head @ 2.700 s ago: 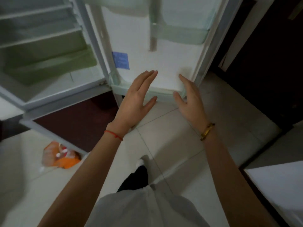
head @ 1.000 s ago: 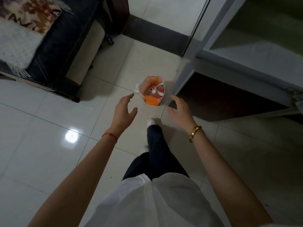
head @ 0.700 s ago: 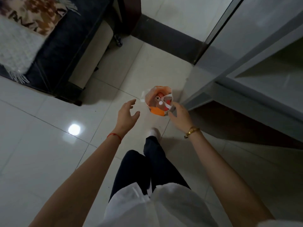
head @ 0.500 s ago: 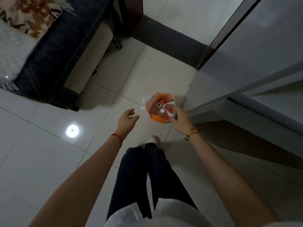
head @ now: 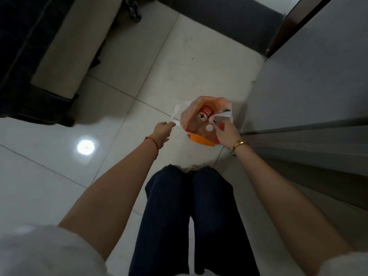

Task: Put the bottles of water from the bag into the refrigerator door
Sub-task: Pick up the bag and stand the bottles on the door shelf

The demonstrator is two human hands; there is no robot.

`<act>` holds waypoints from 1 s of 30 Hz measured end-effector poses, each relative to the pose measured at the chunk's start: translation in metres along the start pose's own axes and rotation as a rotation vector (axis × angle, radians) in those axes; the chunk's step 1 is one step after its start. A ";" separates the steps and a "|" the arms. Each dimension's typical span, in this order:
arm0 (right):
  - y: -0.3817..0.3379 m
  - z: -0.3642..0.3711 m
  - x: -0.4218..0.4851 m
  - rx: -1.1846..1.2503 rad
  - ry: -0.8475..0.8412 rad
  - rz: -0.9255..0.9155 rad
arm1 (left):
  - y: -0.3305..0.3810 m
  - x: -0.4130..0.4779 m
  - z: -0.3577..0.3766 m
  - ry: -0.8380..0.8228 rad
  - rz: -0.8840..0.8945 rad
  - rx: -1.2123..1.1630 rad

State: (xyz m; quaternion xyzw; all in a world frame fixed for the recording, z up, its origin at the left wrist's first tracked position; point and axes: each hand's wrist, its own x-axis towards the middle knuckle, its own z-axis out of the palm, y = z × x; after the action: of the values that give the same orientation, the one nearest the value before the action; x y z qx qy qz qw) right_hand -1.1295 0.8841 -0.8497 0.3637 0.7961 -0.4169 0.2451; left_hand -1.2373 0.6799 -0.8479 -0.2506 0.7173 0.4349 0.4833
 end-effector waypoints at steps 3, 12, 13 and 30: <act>0.022 0.024 0.029 -0.082 0.083 0.030 | -0.011 0.047 0.009 -0.053 -0.069 -0.077; 0.052 0.064 0.066 -0.431 0.284 0.090 | -0.022 0.133 0.033 -0.157 -0.136 -0.452; 0.051 0.064 0.066 -0.413 0.294 0.116 | -0.020 0.136 0.033 -0.133 -0.115 -0.528; -0.021 -0.029 -0.003 0.164 0.279 0.320 | 0.063 -0.014 0.056 -0.098 0.371 0.204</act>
State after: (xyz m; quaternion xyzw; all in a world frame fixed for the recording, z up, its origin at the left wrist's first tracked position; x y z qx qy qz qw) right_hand -1.1470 0.8991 -0.8222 0.5581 0.7180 -0.3817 0.1653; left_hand -1.2541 0.7590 -0.8198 -0.0426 0.7671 0.4533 0.4519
